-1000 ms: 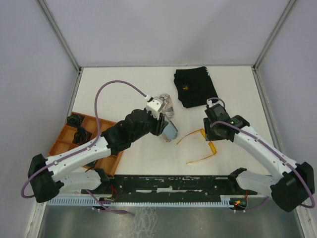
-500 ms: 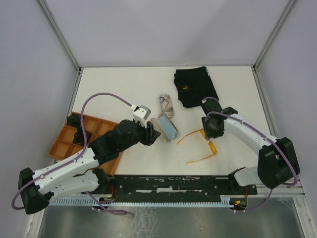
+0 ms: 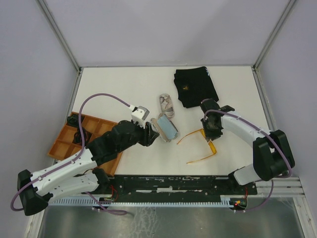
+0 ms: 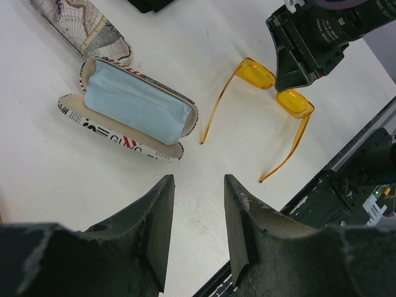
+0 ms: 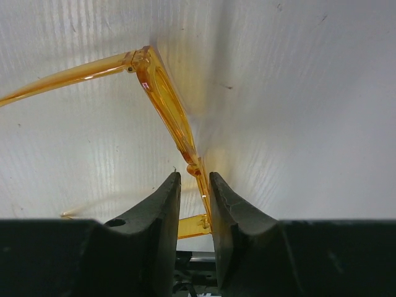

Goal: Organize the sunglasses
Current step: Pick up the sunglasses from the center of the board.

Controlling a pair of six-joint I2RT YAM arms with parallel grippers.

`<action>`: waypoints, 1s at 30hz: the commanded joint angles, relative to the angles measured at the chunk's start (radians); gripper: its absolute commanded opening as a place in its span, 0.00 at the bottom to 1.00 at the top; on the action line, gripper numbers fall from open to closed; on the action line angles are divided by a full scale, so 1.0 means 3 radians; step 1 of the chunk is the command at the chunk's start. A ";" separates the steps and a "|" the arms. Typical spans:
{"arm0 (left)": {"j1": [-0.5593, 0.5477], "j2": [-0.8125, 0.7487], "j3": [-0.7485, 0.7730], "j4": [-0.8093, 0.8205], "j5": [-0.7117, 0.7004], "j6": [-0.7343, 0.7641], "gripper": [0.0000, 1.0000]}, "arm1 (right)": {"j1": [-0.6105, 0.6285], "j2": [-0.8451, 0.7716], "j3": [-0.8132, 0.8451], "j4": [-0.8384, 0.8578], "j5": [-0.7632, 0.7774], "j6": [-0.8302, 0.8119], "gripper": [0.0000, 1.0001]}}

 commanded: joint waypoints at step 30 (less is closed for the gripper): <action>0.0005 0.0031 0.0025 0.0104 -0.0037 -0.0070 0.44 | -0.0028 0.0039 0.0050 0.0253 0.0122 0.0341 0.14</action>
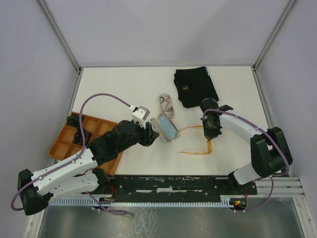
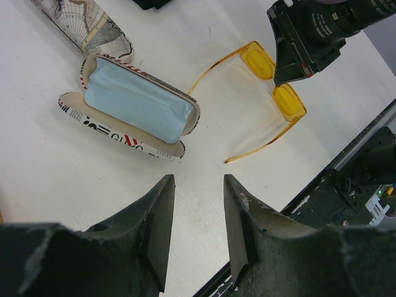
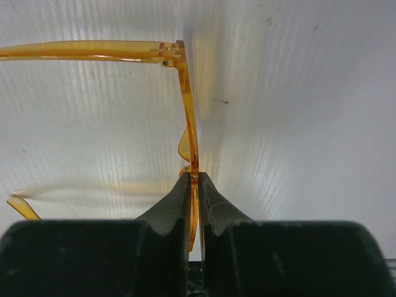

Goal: Organize the sunglasses
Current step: Pick up the sunglasses from the center of the board.

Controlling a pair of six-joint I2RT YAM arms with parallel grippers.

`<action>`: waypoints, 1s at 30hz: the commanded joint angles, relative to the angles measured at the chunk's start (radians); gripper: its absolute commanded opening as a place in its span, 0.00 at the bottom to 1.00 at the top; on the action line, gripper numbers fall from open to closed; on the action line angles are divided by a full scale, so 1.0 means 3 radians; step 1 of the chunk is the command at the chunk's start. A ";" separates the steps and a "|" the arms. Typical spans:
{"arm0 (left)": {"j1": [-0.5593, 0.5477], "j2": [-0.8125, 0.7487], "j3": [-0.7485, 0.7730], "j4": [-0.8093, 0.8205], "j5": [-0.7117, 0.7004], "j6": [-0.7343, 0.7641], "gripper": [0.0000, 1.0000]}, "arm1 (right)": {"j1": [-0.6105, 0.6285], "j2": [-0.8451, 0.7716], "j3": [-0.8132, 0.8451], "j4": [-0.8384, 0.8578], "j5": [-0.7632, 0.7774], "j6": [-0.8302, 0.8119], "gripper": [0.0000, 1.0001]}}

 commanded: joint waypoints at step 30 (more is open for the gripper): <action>0.0007 0.0066 0.0002 0.0171 0.0011 -0.0110 0.44 | -0.0018 -0.0044 -0.0029 0.0213 0.0044 0.0101 0.18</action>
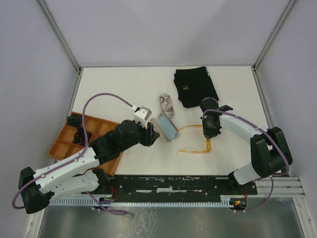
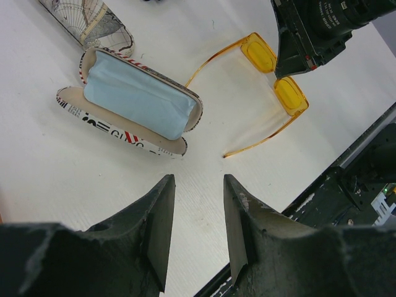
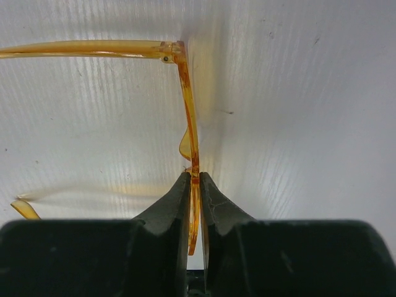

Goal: Organize the sunglasses
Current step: Pick up the sunglasses from the center of the board.

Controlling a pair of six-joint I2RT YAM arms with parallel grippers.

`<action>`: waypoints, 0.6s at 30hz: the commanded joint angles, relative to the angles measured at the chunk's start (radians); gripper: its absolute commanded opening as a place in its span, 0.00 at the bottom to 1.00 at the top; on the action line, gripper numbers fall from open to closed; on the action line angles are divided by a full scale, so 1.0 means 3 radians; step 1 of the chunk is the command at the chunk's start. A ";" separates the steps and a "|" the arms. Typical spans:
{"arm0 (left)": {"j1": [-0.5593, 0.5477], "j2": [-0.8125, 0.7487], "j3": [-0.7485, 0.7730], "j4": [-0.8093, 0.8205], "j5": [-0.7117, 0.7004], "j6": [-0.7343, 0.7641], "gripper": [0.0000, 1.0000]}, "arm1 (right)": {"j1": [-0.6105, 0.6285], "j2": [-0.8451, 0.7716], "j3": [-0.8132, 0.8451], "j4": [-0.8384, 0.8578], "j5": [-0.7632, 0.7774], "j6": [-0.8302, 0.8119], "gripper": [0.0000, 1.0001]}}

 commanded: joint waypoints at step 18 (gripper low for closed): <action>0.0003 -0.0071 0.0049 0.0152 -0.0081 -0.0126 0.44 | -0.0018 -0.0347 0.0066 -0.0117 0.0412 -0.0046 0.00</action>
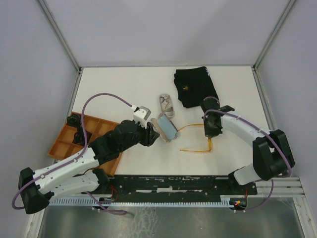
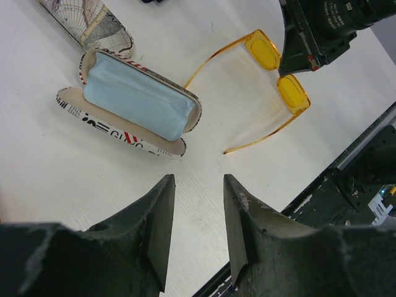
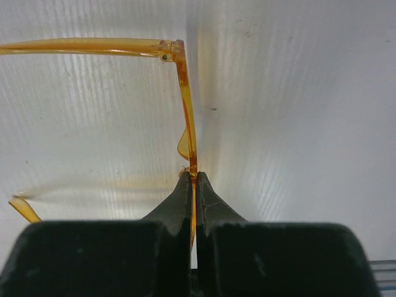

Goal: Organize the sunglasses
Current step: Pick up the sunglasses from the center of the board.

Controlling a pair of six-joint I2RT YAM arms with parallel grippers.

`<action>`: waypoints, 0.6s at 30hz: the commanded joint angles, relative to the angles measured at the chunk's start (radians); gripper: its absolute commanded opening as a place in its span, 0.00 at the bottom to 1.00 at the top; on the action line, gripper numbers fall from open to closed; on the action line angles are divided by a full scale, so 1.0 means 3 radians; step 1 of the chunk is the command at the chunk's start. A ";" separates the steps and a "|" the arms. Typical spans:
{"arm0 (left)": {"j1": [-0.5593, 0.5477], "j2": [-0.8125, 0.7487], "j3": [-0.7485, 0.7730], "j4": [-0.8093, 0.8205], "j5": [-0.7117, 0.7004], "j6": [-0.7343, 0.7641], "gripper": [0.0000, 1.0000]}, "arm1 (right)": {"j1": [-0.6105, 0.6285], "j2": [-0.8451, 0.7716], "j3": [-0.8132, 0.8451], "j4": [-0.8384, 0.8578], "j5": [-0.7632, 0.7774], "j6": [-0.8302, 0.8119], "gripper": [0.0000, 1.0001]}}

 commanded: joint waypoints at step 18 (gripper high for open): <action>0.0322 0.0286 0.1004 -0.0539 -0.0443 -0.0117 0.45 | -0.0014 -0.2043 -0.0123 0.0485 -0.0485 -0.0666 0.00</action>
